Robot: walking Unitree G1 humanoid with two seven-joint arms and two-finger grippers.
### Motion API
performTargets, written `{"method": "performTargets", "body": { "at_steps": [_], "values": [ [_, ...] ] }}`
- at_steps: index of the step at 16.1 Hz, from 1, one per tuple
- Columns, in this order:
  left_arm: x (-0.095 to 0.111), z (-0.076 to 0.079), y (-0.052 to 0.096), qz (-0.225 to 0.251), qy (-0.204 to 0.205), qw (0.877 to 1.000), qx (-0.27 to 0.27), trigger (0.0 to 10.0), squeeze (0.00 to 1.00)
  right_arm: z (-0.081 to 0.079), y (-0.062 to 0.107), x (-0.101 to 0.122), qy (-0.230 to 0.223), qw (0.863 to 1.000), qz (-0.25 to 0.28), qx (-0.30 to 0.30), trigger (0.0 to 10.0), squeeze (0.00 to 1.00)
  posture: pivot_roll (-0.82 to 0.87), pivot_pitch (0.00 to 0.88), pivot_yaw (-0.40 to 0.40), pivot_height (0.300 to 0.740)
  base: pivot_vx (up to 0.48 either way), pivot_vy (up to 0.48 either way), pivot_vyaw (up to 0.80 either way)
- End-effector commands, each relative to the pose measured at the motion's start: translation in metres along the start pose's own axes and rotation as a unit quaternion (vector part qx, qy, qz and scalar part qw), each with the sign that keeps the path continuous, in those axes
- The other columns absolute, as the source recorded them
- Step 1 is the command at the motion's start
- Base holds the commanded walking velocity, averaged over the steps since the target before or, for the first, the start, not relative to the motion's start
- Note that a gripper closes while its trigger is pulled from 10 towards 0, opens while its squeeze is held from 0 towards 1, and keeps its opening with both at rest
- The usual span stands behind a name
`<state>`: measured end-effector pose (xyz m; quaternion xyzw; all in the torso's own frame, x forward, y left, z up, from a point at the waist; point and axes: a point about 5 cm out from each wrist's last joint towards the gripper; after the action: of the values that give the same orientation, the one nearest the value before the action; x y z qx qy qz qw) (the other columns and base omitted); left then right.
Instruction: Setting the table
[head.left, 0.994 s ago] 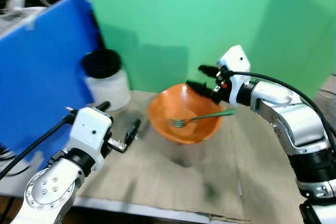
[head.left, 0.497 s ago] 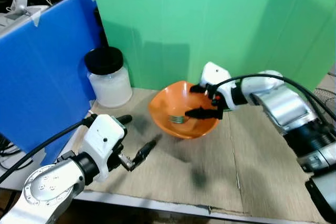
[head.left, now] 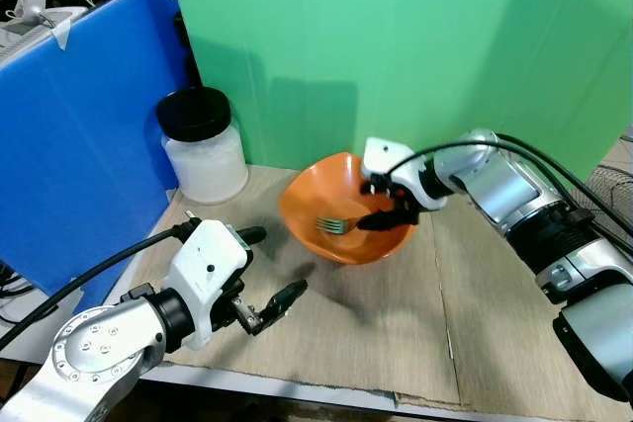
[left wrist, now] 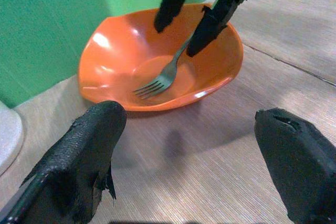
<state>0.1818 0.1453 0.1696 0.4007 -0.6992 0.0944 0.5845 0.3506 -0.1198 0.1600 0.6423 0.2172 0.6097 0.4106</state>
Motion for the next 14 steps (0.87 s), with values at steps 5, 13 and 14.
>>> {"method": "performTargets", "body": {
  "at_steps": [5,13,14],
  "values": [
    [0.002,0.001,-0.001,-0.001,-0.004,1.0,-0.008,10.0,0.0,0.01,-0.003,0.002,0.035,0.998,-0.039,-0.023,2.9,0.0,0.01,0.0,0.023,0.74,0.0,0.0,0.0],
    [-0.001,0.002,-0.003,-0.005,-0.001,1.0,-0.016,10.0,0.0,0.01,-0.015,0.0,0.043,0.997,-0.069,-0.019,3.8,0.0,0.0,0.0,0.017,0.74,0.0,0.0,0.0],
    [-0.001,0.003,-0.003,-0.005,0.0,1.0,-0.017,10.0,0.0,0.01,-0.017,-0.002,0.045,0.996,-0.076,-0.017,3.9,0.0,0.0,0.0,0.016,0.74,0.0,0.0,0.0]
  ]
}}
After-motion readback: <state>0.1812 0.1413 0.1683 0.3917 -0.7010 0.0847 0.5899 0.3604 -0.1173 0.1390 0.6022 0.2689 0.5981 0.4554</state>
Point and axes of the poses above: a point about 5 cm out from each wrist's last joint towards the gripper, its own y axis pointing back from the gripper into the wrist, its own x axis along the axis of the wrist's last joint, z = x × y, and after that the axes turned 10 degrees about -y, right-handed
